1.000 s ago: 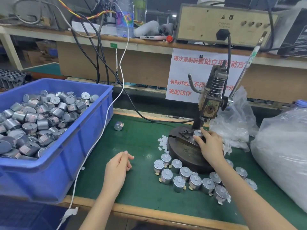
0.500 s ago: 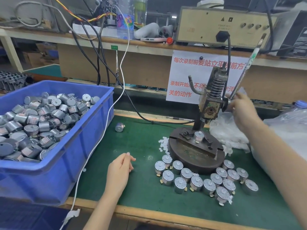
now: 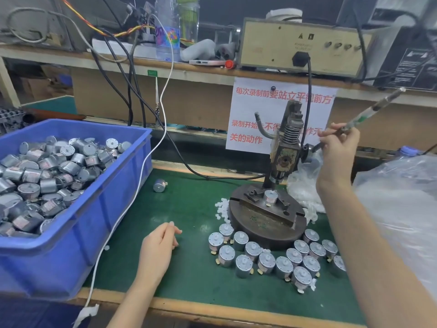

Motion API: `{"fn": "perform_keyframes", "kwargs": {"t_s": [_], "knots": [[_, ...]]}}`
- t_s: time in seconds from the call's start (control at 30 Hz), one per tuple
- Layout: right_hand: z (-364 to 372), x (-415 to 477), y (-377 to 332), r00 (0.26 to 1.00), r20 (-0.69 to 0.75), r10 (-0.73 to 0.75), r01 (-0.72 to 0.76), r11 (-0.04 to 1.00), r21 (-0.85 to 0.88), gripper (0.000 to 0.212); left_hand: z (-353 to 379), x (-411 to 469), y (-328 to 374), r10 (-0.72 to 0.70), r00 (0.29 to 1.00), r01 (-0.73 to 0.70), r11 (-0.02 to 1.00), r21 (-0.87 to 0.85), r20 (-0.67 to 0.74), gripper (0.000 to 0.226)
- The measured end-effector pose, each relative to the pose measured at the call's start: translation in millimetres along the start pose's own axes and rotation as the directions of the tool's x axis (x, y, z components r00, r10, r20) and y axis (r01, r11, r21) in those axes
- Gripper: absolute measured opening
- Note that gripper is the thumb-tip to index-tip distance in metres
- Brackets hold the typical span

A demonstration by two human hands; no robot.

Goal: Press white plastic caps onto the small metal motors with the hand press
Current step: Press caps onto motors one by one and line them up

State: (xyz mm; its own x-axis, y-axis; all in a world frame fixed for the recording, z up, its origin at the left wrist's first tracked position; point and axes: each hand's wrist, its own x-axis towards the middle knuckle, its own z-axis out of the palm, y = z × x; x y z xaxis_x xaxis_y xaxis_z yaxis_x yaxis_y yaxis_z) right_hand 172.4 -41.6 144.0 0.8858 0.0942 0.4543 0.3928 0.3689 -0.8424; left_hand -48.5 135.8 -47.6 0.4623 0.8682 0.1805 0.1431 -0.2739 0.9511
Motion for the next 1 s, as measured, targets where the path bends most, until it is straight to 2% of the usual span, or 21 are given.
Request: {"fn": "perform_keyframes", "kwargs": {"t_s": [0.1, 0.23, 0.47, 0.67, 0.77, 0.83, 0.9, 1.0], "knots": [[-5, -7, 2, 1.0, 0.022, 0.009, -0.011, 0.997, 0.077, 0.03, 0, -2, 0, 0.011, 1.0, -0.011, 1.0, 0.004, -0.011, 0.037], [-11, -18, 8, 0.997, 0.054, -0.059, 0.06, 0.998, -0.011, 0.033, 0, -2, 0, 0.012, 1.0, -0.012, 1.0, 0.012, -0.011, 0.037], [-12, -17, 14, 0.99, 0.089, -0.105, 0.107, 0.994, -0.017, 0.039, 1, -2, 1, 0.009, 1.0, -0.009, 1.0, 0.023, -0.003, 0.037], [-7, -10, 10, 0.996, 0.049, -0.079, 0.081, 0.995, -0.061, 0.035, 0, -3, 3, 0.019, 1.0, -0.019, 0.999, 0.046, 0.007, 0.037], [-6, 2, 3, 0.998, 0.069, -0.004, 0.01, 0.997, -0.082, 0.042, 0, -3, 3, 0.028, 1.0, -0.028, 0.998, 0.054, 0.002, 0.036], [-8, 6, 6, 0.998, 0.021, 0.06, -0.058, 0.992, -0.115, 0.048, 0, -4, 2, 0.026, 1.0, -0.026, 0.998, 0.056, 0.001, 0.037], [-11, 0, 19, 0.987, -0.108, 0.118, -0.137, 0.972, -0.188, 0.049, 1, -4, 2, 0.019, 1.0, -0.019, 0.999, 0.05, 0.0, 0.037], [-15, -27, 55, 0.972, -0.192, 0.138, -0.197, 0.919, -0.341, 0.033, 0, -4, 3, 0.027, 1.0, -0.027, 0.999, 0.044, -0.005, 0.037]]}}
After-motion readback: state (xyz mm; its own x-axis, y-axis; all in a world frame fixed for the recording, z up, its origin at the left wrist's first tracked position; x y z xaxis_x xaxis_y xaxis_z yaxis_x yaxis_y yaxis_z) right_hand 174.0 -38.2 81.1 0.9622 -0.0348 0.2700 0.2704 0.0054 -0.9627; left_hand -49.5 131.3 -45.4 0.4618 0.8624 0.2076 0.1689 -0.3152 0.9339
